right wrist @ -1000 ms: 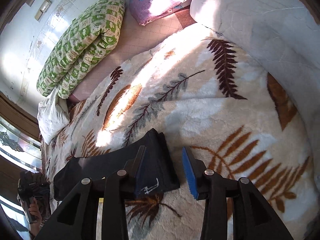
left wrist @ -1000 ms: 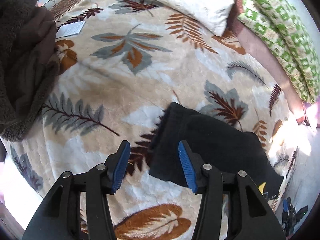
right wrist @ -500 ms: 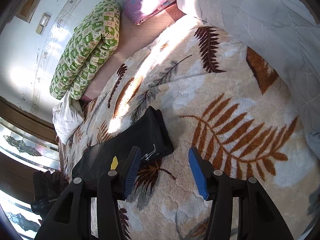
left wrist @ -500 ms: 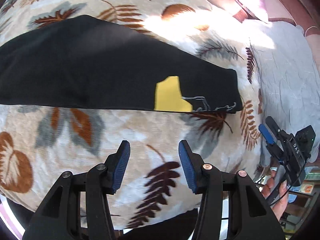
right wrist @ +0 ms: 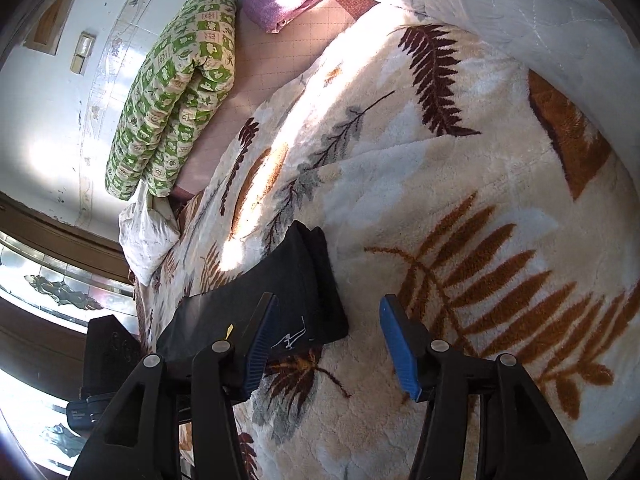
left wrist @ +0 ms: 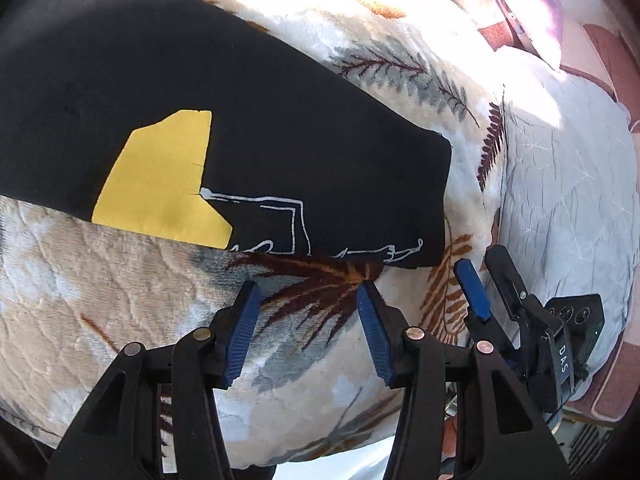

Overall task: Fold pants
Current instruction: 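Grasp the sweatpants edge with the left gripper while the right gripper grasps the waistband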

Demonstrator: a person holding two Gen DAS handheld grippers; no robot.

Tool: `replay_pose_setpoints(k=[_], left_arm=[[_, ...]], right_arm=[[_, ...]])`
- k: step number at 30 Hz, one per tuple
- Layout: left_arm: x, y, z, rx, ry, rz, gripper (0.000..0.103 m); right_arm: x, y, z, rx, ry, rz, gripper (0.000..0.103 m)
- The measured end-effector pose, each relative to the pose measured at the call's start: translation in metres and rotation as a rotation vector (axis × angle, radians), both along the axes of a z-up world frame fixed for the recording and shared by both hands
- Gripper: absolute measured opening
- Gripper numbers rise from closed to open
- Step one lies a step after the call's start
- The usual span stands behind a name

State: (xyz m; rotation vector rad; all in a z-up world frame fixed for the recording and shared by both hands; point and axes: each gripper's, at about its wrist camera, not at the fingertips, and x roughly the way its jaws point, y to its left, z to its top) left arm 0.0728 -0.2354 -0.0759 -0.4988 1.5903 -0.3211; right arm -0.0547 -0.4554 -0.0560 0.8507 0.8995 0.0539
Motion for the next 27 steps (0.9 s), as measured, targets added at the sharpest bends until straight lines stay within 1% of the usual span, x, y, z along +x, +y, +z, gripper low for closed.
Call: replay_pose_setpoints(k=[3,10,12,13,16,19,24,27], left_arm=[[0.007,-0.006,0.002,0.002,-0.023,0.020,0.049],[0.018,-0.026,0.000,0.007,-0.037,0.057,0.049],[0.021,-0.024,0.001,-0.013,-0.037,0.068,0.042],[0.023,-0.022,0.001,-0.026,-0.035,0.073,0.034],[0.027,-0.013,-0.002,-0.060,-0.004,0.087,0.028],[0.030,-0.010,-0.005,-0.086,0.020,0.087,0.027],[0.031,-0.009,-0.002,-0.114,0.015,0.081,0.027],[0.032,-0.008,-0.004,-0.133,0.022,0.087,0.027]], right_arm=[[0.009,-0.003,-0.007,0.032,0.000,0.010,0.055],[0.024,-0.010,-0.010,0.049,-0.004,0.027,0.056],[0.025,-0.011,-0.009,0.055,-0.006,0.031,0.056],[0.026,-0.012,-0.008,0.057,-0.009,0.035,0.056],[0.029,-0.012,-0.008,0.077,-0.014,0.052,0.059],[0.041,-0.009,-0.012,0.119,-0.020,0.089,0.059],[0.065,-0.008,-0.027,0.196,-0.017,0.112,0.059],[0.075,-0.006,-0.036,0.262,-0.008,0.163,0.059]])
